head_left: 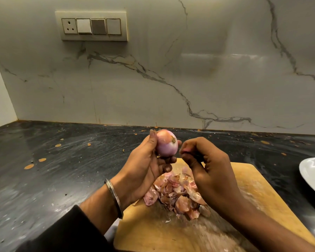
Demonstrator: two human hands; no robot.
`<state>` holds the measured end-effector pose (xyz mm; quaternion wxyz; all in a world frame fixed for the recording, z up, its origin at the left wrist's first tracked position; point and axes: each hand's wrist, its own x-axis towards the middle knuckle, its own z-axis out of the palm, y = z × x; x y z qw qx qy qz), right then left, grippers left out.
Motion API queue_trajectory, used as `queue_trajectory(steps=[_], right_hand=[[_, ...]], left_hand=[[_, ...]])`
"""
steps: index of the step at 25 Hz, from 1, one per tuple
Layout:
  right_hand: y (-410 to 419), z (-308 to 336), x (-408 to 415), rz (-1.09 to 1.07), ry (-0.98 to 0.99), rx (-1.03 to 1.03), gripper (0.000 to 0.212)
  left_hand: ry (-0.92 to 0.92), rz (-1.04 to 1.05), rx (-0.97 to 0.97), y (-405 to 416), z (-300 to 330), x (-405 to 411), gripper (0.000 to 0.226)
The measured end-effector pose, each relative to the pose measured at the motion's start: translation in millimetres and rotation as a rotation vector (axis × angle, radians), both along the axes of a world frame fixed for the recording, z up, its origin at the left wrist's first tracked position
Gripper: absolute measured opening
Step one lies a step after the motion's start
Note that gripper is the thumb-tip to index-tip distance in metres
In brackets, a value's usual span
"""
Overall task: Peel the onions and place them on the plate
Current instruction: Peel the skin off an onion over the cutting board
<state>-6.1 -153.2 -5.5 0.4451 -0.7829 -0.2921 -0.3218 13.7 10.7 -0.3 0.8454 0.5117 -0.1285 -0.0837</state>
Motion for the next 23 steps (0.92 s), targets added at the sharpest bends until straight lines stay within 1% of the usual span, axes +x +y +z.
queue_trajectory(steps=[1, 2, 4, 5, 6, 7, 8, 10, 11, 13, 15, 17, 19, 21, 23], right_hand=[[-1, 2, -1, 0.013, 0.003, -0.048, 0.013], [-2, 3, -1, 0.027, 0.020, -0.093, 0.013], [-3, 3, -1, 0.052, 0.047, -0.196, 0.018], [-4, 3, 0, 0.058, 0.054, -0.244, 0.016], [-5, 2, 1, 0.070, 0.059, -0.274, 0.011], [-5, 1, 0, 0.081, 0.060, -0.287, 0.011], [-6, 0, 0, 0.098, 0.064, -0.282, 0.015], [-7, 1, -1, 0.139, 0.071, -0.245, 0.019], [-8, 1, -1, 0.146, 0.052, -0.223, 0.016], [-7, 1, 0, 0.080, -0.033, -0.175, 0.010], [-7, 1, 3, 0.001, -0.075, -0.095, 0.015], [-7, 1, 4, -0.016, -0.065, -0.011, 0.026], [-8, 1, 5, -0.015, -0.050, 0.043, 0.029], [-11, 2, 7, -0.009, -0.020, 0.091, 0.028], [-14, 1, 8, 0.012, 0.020, 0.137, 0.025]], left_hand=[[0.009, 0.006, 0.003, 1, 1, 1, 0.065], [0.019, 0.009, 0.002, 3, 1, 2, 0.067], [0.041, 0.019, -0.004, 3, 1, 3, 0.070], [0.051, 0.029, -0.004, 4, 0, 3, 0.071], [0.058, 0.041, -0.001, 4, 0, 4, 0.071], [0.065, 0.053, 0.001, 4, -1, 5, 0.070], [0.071, 0.063, 0.004, 4, -1, 5, 0.070], [0.077, 0.076, 0.024, 4, 0, 5, 0.069], [0.074, 0.079, 0.039, 4, 0, 4, 0.069], [0.063, 0.067, 0.072, 5, 1, 2, 0.069], [0.051, -0.002, 0.087, 5, 2, -1, 0.064], [0.042, -0.111, 0.076, 4, 4, -4, 0.054], [0.033, -0.187, 0.066, 2, 4, -6, 0.048], [0.014, -0.189, 0.078, 2, 3, -5, 0.044], [-0.016, -0.176, 0.097, 2, 2, -5, 0.045]])
